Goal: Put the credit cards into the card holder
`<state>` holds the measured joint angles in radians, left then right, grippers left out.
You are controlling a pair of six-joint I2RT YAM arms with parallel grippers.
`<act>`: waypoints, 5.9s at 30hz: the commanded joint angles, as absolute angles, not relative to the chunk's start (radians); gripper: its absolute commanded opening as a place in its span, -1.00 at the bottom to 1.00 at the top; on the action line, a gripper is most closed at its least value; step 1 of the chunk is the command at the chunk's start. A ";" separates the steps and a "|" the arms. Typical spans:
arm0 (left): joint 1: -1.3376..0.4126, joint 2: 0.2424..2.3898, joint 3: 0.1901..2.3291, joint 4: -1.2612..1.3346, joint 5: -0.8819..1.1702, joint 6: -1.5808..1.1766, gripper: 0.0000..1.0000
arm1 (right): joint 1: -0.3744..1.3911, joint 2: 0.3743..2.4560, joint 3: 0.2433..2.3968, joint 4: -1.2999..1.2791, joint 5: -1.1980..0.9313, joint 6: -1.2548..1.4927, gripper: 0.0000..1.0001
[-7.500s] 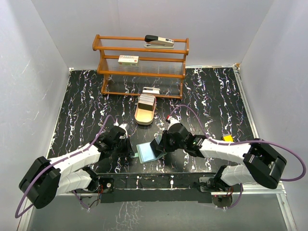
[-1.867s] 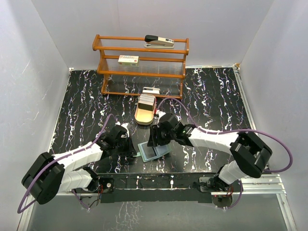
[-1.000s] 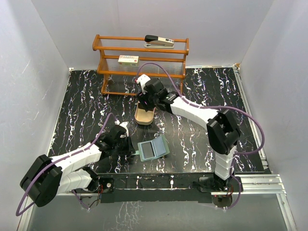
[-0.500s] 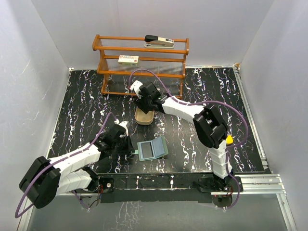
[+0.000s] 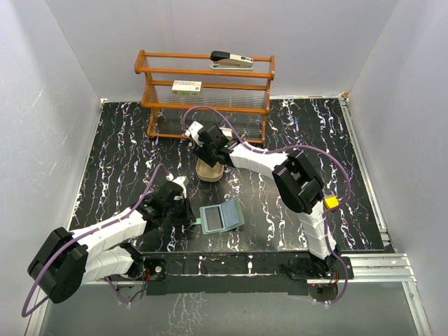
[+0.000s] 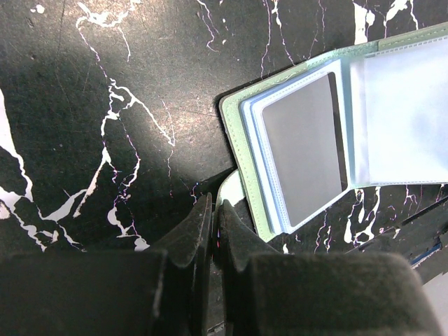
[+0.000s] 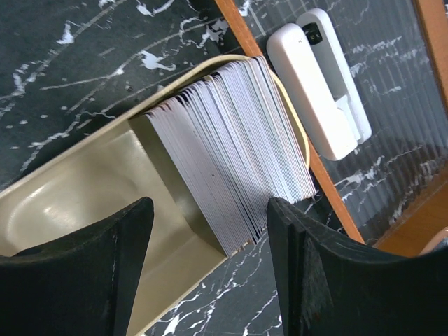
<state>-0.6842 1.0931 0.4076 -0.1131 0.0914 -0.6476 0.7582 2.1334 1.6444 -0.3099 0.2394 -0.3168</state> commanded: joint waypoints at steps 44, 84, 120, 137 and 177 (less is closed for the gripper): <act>-0.689 1.065 0.419 -0.121 0.080 -0.651 -1.00 | 0.781 2.062 1.668 -0.214 0.380 -0.392 -0.53; -0.689 0.933 0.600 -0.267 0.091 -0.763 -0.01 | 0.801 1.535 1.322 -0.362 0.005 0.164 -1.00; -0.688 0.689 0.607 0.179 0.246 -1.075 -1.00 | 0.802 0.974 0.792 0.015 -0.347 0.812 -0.80; -0.689 0.700 0.455 0.350 0.327 -1.125 -0.95 | 0.802 0.978 0.676 0.112 -0.375 0.859 -1.00; -0.689 0.645 0.331 0.246 0.166 -1.106 -1.00 | 0.802 0.968 0.671 -0.183 -0.113 0.785 -0.14</act>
<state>-0.6838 0.6189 0.3416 0.2752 0.2352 -1.1267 0.7994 0.9165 0.6353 -0.1276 -0.2241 0.8619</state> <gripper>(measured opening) 0.008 0.431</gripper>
